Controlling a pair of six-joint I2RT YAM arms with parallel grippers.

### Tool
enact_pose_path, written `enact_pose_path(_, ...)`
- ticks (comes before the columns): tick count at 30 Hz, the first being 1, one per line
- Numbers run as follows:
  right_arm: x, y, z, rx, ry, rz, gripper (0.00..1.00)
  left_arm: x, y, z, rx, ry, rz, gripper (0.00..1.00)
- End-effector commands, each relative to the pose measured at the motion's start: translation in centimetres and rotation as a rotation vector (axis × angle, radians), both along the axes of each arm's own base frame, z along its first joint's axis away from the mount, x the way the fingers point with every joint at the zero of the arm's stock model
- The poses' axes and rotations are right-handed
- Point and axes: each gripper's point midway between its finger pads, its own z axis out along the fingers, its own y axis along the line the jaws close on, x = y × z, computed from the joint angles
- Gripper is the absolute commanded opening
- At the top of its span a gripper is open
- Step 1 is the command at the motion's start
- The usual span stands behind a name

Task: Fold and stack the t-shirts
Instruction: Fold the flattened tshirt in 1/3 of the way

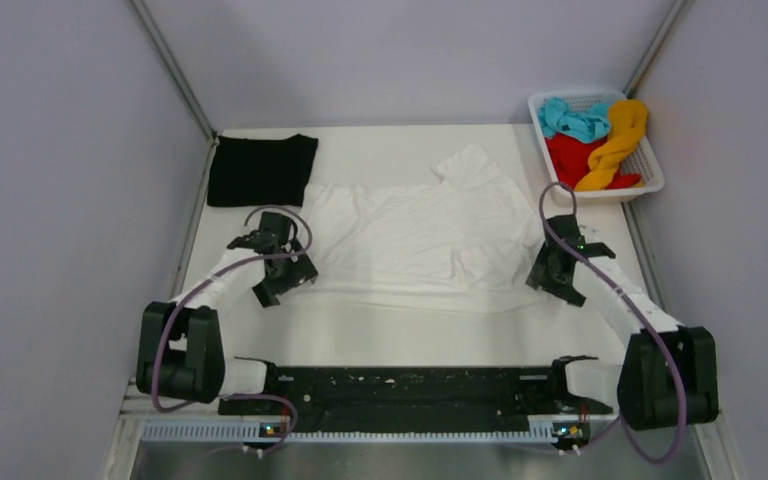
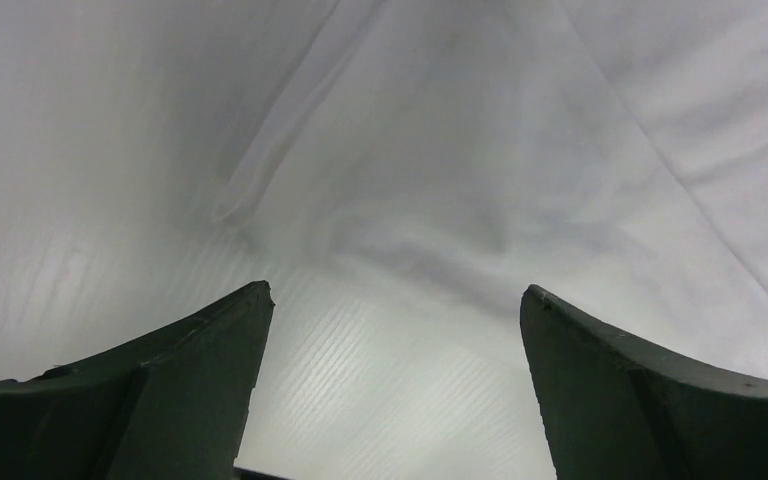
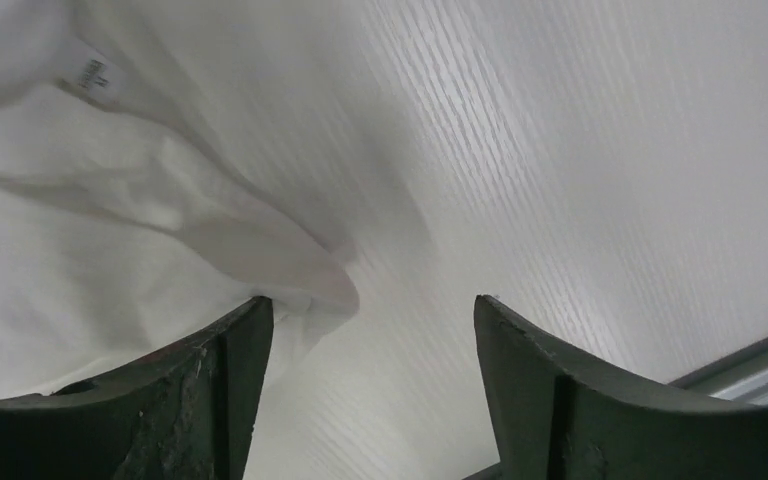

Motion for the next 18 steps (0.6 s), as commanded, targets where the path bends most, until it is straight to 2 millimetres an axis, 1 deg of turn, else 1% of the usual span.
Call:
enact_pose_path(1,3.8,0.4,7.0,0.032,-0.276,0.059,0.78,0.7,-0.1,5.1,-0.005,-0.11,0.0,0.99)
enact_pose_path(2,4.3,1.3,8.1,0.073,-0.33,0.096,0.83,1.4,-0.6,6.2,-0.025,-0.153,-0.018,0.99)
enact_pose_path(3,4.7,2.6,9.1,0.123,-0.38,0.148,0.89,2.1,-1.3,7.2,-0.053,-0.196,-0.038,0.99)
enact_pose_path(5,5.5,5.8,10.4,0.224,-0.461,0.262,0.92,3.6,-2.9,8.8,-0.113,-0.274,-0.082,0.99)
enact_pose_path(6,5.7,7.6,10.6,0.274,-0.476,0.32,0.92,4.3,-4.3,9.4,-0.168,-0.304,-0.119,0.99)
enact_pose_path(7,5.7,8.8,10.6,0.29,-0.476,0.354,0.95,4.9,-5.3,9.9,-0.205,-0.32,-0.147,0.99)
enact_pose_path(9,5.9,10.4,10.0,0.286,-0.45,0.381,0.95,5.8,-6.7,9.9,-0.227,-0.306,-0.182,0.99)
enact_pose_path(13,7.1,12.0,8.0,0.315,-0.438,0.412,0.96,7.1,-9.4,8.8,-0.248,-0.275,-0.248,0.99)
enact_pose_path(15,8.1,12.0,7.1,0.3,-0.442,0.405,0.97,7.5,-10.5,7.7,-0.277,-0.256,-0.27,0.99)
enact_pose_path(18,10.1,12.3,5.8,0.28,-0.447,0.41,0.97,7.9,-11.2,5.8,-0.294,-0.22,-0.272,0.99)
